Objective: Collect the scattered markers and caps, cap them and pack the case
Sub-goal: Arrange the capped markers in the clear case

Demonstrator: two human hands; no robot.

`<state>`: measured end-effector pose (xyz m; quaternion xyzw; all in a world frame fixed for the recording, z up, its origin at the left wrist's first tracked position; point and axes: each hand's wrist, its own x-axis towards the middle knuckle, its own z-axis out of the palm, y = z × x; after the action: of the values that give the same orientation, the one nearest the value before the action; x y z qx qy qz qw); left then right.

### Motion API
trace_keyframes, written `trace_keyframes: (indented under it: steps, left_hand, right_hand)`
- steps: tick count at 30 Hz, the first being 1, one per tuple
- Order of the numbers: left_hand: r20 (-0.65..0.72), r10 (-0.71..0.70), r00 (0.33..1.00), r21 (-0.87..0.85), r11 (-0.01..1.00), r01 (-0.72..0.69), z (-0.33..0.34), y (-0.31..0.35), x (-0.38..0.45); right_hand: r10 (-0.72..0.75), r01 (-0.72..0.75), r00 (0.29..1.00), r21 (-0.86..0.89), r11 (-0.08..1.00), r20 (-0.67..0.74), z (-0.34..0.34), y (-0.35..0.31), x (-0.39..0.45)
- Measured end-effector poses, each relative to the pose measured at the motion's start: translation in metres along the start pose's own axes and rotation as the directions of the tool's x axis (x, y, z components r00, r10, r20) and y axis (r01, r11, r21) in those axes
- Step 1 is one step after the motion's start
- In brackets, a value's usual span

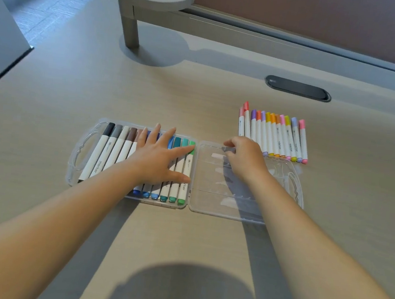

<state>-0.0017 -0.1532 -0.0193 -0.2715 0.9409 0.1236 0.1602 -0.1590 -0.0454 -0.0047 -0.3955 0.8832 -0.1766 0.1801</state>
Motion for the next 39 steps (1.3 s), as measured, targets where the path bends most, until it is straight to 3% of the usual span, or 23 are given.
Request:
trace_keyframes:
  steps: [8,16,21,33,36,39]
  left_hand:
    - [-0.016,0.038,0.999,0.062,0.997,-0.036,-0.004,0.014,0.006]
    - [-0.076,0.063,0.995,-0.052,0.996,-0.067,-0.003,0.041,0.018]
    - [-0.202,0.024,0.979,-0.193,0.979,-0.064,-0.007,0.038,0.026]
    - [-0.194,0.038,0.980,-0.296,0.951,-0.095,-0.007,0.029,0.030]
    - [-0.205,0.031,0.978,-0.287,0.954,-0.090,-0.008,0.029,0.029]
    - [-0.217,0.016,0.976,-0.272,0.959,-0.076,-0.010,0.030,0.028]
  right_hand:
    - [0.031,-0.031,1.000,0.058,0.998,-0.004,-0.010,0.015,-0.003]
    - [0.142,-0.120,0.974,0.128,0.984,-0.176,-0.025,0.029,0.014]
    - [0.142,-0.145,0.977,-0.007,0.989,-0.160,-0.029,0.023,0.042]
    - [0.117,-0.136,0.989,-0.232,0.963,-0.096,-0.024,0.000,0.070]
    - [0.109,-0.130,0.986,-0.174,0.976,-0.123,-0.030,0.000,0.069]
    - [0.100,-0.096,0.983,0.038,0.995,-0.153,-0.042,0.001,0.064]
